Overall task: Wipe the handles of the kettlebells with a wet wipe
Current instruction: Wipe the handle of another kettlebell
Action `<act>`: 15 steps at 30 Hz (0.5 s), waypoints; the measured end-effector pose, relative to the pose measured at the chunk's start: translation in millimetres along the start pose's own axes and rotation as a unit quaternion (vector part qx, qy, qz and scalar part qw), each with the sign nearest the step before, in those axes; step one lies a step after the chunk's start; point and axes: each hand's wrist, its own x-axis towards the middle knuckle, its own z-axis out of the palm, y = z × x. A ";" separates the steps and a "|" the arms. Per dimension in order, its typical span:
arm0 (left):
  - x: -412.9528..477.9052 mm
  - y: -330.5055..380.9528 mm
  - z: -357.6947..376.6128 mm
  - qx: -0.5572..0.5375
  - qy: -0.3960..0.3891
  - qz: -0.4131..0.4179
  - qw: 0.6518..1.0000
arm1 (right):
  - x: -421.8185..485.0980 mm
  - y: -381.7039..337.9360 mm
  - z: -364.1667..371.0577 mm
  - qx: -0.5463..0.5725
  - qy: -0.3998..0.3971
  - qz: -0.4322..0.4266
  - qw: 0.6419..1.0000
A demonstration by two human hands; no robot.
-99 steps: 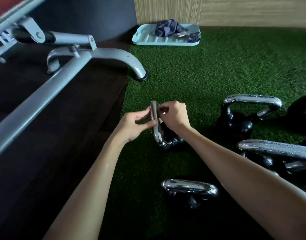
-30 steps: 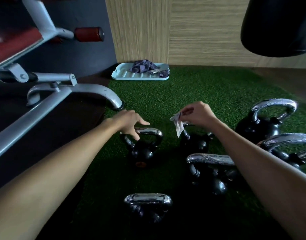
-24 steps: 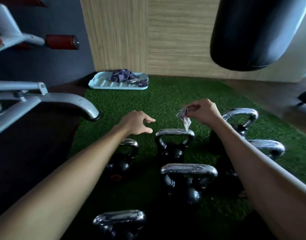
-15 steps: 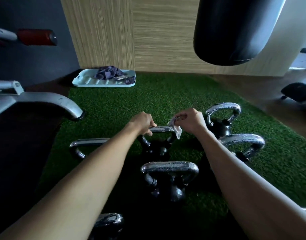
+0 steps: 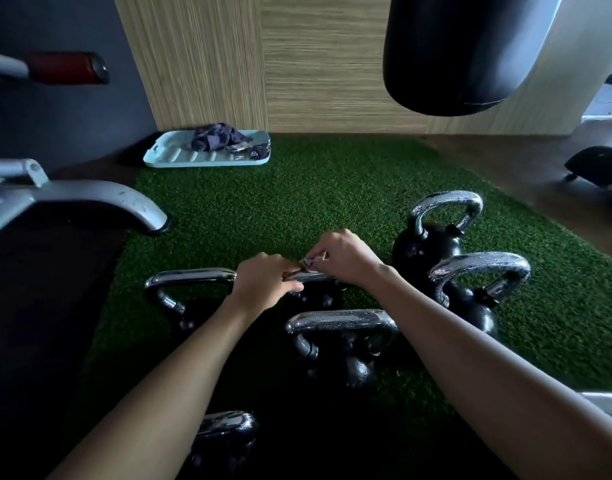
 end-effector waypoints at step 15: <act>-3.3 -0.2 0.8 -0.077 -0.006 -0.046 0.996 | -17.9 26.1 7.1 -0.016 0.036 -0.047 0.998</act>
